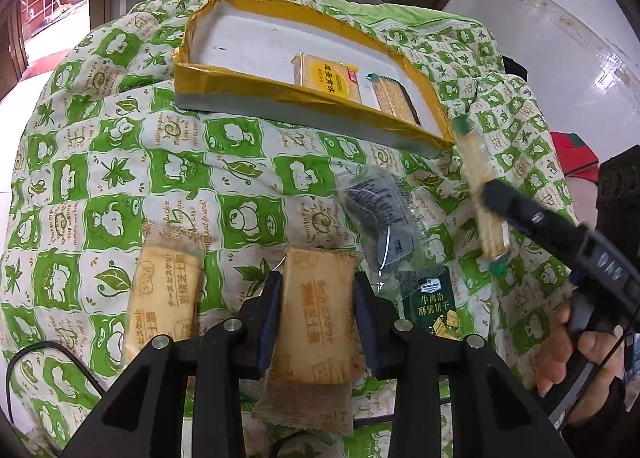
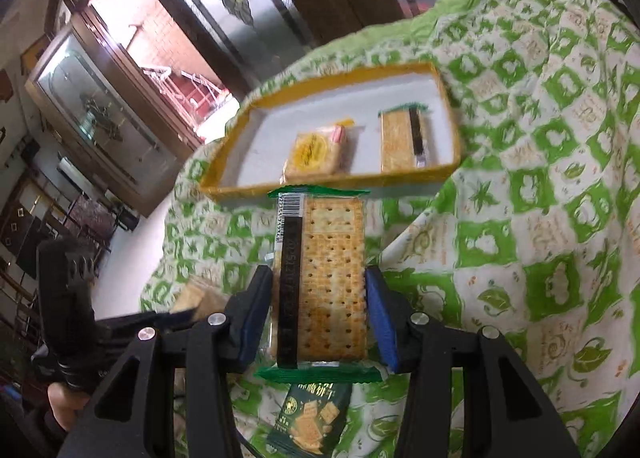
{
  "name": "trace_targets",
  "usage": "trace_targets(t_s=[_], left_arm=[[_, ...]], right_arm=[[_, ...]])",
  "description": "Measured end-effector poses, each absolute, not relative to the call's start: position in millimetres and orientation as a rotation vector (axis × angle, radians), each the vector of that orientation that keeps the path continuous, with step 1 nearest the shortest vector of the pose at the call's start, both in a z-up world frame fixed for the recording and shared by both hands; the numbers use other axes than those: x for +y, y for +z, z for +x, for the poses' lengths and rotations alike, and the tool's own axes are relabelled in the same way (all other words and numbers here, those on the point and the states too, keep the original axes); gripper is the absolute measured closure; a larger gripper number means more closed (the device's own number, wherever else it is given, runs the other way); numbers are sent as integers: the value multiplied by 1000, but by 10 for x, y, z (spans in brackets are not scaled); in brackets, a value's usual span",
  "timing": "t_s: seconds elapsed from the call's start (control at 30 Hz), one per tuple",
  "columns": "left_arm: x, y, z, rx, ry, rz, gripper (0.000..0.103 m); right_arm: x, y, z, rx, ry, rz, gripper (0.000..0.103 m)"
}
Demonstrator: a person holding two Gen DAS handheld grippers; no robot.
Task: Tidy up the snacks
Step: 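Lift the pale cracker pack with left tool while right tool grips the soda cracker pack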
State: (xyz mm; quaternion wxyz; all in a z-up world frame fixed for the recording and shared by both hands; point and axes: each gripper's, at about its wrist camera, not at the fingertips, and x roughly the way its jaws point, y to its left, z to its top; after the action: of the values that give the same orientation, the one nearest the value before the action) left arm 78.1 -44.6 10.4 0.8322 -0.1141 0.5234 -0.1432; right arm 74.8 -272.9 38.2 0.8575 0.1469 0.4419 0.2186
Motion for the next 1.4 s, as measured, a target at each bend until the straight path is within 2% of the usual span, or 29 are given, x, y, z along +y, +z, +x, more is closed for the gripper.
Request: trace_targets(t_s=[0.27,0.6,1.4], left_arm=[[-506,130,805,1102,-310,-229,67],[-493,161,793,1099,-289,-220,67],[-513,127,773,1104,-299,-214,67]], right_arm=[[-3009,722,664,828,430,405,57],[-2847,445,699,928,426,348,57],[-2844,421,674,929,421,329,57]])
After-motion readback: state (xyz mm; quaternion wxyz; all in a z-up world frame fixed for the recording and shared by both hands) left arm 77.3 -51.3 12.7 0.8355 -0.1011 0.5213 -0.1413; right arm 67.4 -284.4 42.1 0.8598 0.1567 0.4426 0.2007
